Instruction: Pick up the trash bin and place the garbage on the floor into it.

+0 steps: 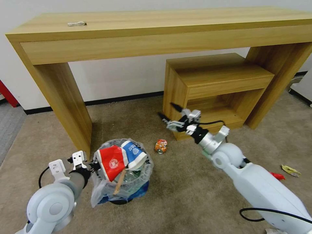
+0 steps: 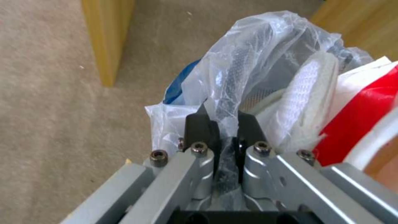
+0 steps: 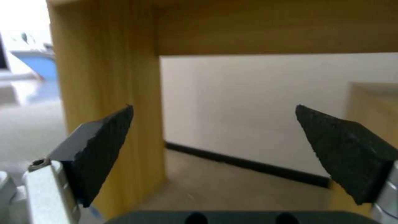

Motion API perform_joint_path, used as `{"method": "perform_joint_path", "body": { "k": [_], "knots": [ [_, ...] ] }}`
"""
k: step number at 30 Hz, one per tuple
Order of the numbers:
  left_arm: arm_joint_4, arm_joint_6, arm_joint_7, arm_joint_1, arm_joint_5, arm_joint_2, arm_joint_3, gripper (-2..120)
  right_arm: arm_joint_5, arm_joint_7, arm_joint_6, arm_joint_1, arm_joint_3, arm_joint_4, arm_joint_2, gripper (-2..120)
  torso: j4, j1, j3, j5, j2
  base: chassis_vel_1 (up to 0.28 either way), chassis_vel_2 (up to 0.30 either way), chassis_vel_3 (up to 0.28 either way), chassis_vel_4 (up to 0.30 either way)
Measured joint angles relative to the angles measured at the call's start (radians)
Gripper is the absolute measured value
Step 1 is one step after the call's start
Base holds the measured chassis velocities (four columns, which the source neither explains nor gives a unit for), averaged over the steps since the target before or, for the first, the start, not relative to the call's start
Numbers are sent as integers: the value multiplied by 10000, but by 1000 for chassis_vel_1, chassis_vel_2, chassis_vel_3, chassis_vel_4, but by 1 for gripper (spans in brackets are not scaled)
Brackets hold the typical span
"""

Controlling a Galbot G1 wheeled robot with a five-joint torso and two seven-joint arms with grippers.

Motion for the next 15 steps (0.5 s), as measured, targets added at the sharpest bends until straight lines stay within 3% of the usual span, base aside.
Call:
{"method": "perform_joint_path", "body": {
  "k": [4, 15],
  "knots": [
    [-80, -71, 1, 157, 168, 26, -268, 3, -862, -130, 229, -679, 688, -34, -193, 100, 0, 0, 0, 0, 0, 0, 0, 0, 0],
    [-291, -201, 48, 301, 268, -59, -402, 3, -1317, -82, 310, -1612, 1432, -227, -306, 100, 1, 0, 0, 1, 0, 0, 0, 0, 0]
  ]
}}
